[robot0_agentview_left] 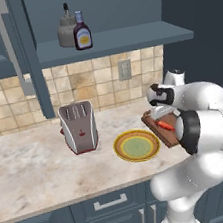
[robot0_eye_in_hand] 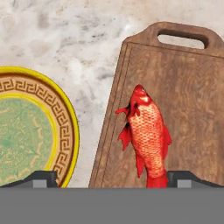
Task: Pick the fish from the plate and place it on the cutting board. Then pick the condiment bottle from the cabinet and place it next to the cutting board.
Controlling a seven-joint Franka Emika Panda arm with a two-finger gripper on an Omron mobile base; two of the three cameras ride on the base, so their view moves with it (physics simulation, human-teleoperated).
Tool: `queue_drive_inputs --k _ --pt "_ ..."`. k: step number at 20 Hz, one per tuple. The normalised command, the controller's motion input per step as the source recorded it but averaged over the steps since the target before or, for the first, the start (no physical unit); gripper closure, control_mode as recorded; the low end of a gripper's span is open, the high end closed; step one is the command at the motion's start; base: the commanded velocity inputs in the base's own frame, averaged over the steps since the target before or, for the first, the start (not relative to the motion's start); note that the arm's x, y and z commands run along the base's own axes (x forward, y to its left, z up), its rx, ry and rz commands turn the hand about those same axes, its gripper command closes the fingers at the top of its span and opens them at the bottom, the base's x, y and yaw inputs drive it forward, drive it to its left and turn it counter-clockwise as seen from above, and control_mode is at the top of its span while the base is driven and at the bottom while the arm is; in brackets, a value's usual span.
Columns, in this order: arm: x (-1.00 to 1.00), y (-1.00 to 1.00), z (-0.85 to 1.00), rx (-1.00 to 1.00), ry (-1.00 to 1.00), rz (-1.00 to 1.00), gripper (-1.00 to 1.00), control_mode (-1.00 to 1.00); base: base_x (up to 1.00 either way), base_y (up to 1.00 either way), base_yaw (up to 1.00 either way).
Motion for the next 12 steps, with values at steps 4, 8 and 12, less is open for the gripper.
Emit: queue_drive_inputs --k 4,8,12 --pt "-0.16 0.37 0.11 0.00 0.00 0.00 -1.00 -1.00 0.00 0.00 0.00" --pt "-0.20 0.40 0.09 0.00 0.00 0.04 -1.00 -1.00 0.00 0.00 0.00" --pt "-0.21 0.41 0.08 0.00 0.00 0.04 -1.00 -1.00 0.00 0.00 0.00"
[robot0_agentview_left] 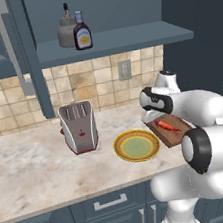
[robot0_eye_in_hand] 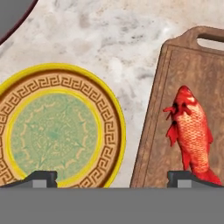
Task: Pick the fish from the plate and place it on the cutting board. Then pick the condiment bottle from the cabinet and place it next to the cutting board.
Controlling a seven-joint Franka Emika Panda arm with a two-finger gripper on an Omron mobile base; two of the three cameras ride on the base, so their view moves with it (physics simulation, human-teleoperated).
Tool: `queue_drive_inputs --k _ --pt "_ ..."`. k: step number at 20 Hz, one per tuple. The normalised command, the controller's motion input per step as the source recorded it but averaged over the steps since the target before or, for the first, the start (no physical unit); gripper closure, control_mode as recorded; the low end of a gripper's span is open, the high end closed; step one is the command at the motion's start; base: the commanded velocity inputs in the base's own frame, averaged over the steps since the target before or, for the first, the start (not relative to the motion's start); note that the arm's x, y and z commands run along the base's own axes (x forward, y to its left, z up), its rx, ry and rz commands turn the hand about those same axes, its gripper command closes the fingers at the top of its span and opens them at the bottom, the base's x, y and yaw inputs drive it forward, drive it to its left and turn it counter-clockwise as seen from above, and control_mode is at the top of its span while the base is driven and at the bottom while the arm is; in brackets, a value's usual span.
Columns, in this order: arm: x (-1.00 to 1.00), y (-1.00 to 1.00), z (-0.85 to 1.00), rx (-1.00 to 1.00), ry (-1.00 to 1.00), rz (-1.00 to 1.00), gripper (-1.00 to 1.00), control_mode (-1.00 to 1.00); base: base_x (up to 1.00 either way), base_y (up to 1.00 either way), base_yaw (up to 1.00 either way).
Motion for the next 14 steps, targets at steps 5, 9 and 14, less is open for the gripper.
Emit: queue_drive_inputs --k 5,9,14 --pt "-0.20 0.45 0.06 0.00 0.00 0.05 -1.00 -1.00 0.00 0.00 0.00" --pt "-0.19 0.50 0.03 0.00 0.00 0.09 -1.00 -1.00 0.00 0.00 0.00" --pt "-0.12 0.43 0.00 0.00 -0.02 0.17 -1.00 -1.00 0.00 0.00 0.00"
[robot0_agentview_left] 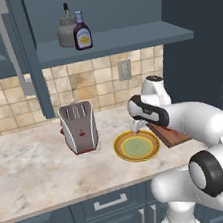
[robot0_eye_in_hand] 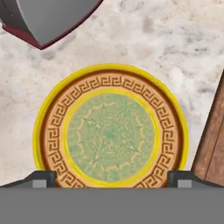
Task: Pick the fish from the plate and place it on the cutting board. Then pick the condiment bottle from the cabinet and place it next to the cutting board.
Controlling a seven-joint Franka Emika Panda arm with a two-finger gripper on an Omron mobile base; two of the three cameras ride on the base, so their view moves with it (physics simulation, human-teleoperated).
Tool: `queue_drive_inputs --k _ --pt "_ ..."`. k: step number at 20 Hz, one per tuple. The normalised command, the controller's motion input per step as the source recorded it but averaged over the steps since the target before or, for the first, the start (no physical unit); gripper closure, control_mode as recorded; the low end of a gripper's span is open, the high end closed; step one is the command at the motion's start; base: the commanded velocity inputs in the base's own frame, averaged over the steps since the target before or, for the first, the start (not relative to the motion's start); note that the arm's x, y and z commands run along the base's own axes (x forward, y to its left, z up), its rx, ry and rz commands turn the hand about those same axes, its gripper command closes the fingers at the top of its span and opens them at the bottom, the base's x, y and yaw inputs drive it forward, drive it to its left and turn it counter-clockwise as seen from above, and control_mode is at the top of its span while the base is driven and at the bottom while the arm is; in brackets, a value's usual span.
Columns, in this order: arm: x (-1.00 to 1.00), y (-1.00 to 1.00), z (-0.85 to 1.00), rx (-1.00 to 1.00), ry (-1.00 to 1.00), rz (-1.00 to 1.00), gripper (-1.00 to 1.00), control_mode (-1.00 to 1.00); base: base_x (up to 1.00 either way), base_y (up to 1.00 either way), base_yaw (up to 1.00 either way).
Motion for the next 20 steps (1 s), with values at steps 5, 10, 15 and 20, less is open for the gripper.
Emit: queue_drive_inputs --k 5,10,15,20 --pt "-0.03 0.27 0.00 0.00 -0.01 0.24 -1.00 -1.00 0.00 0.00 0.00" --pt "0.00 0.25 0.00 0.00 -0.02 0.27 -1.00 -1.00 0.00 0.00 0.00" --pt "0.00 0.25 0.00 0.00 -0.02 0.25 -1.00 -1.00 0.00 0.00 0.00" --pt "-0.06 0.15 0.00 0.06 -0.01 0.22 -1.00 -1.00 0.00 0.00 0.00"
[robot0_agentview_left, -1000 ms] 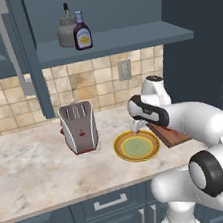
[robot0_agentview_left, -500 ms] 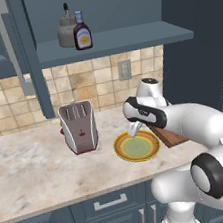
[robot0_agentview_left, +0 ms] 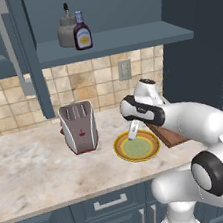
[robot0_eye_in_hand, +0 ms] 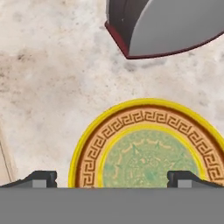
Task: Pick the fish from the plate and place it on the cutting board. Then pick the condiment bottle from the cabinet and place it next to the cutting board.
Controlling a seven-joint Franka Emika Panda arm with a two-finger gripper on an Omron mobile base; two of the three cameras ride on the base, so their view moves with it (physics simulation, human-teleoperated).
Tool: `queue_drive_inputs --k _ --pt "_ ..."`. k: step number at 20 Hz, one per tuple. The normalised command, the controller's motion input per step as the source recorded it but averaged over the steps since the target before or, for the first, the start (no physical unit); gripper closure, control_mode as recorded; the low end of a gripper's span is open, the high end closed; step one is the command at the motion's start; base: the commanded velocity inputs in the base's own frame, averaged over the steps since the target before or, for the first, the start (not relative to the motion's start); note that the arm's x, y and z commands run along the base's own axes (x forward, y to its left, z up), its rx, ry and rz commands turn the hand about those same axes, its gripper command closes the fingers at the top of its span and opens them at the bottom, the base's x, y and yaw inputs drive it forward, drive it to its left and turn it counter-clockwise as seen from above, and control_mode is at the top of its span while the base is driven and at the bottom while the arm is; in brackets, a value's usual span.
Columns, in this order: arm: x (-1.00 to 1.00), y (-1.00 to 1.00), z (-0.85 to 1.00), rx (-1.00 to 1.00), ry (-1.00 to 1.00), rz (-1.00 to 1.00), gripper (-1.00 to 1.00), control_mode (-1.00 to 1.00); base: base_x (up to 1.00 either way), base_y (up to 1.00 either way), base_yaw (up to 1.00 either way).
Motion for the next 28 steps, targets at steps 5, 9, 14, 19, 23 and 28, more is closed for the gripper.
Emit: queue_drive_inputs --k 5,9,14,19,23,28 --pt "-0.03 0.14 0.02 0.13 -0.01 0.19 -1.00 -1.00 0.00 0.00 0.00" --pt "-0.06 0.16 0.10 0.14 -0.03 0.16 -1.00 -1.00 0.00 0.00 0.00" --pt "-0.10 0.28 0.17 0.10 -0.07 0.12 -1.00 -1.00 0.00 0.00 0.00" --pt "-0.12 0.30 0.26 0.08 -0.07 0.11 -1.00 -1.00 0.00 0.00 0.00" --pt "-0.17 0.27 0.29 0.07 -0.07 0.09 -1.00 -1.00 0.00 0.00 0.00" --pt "-0.22 0.19 0.29 0.08 -0.08 0.07 -1.00 -1.00 0.00 0.00 0.00"
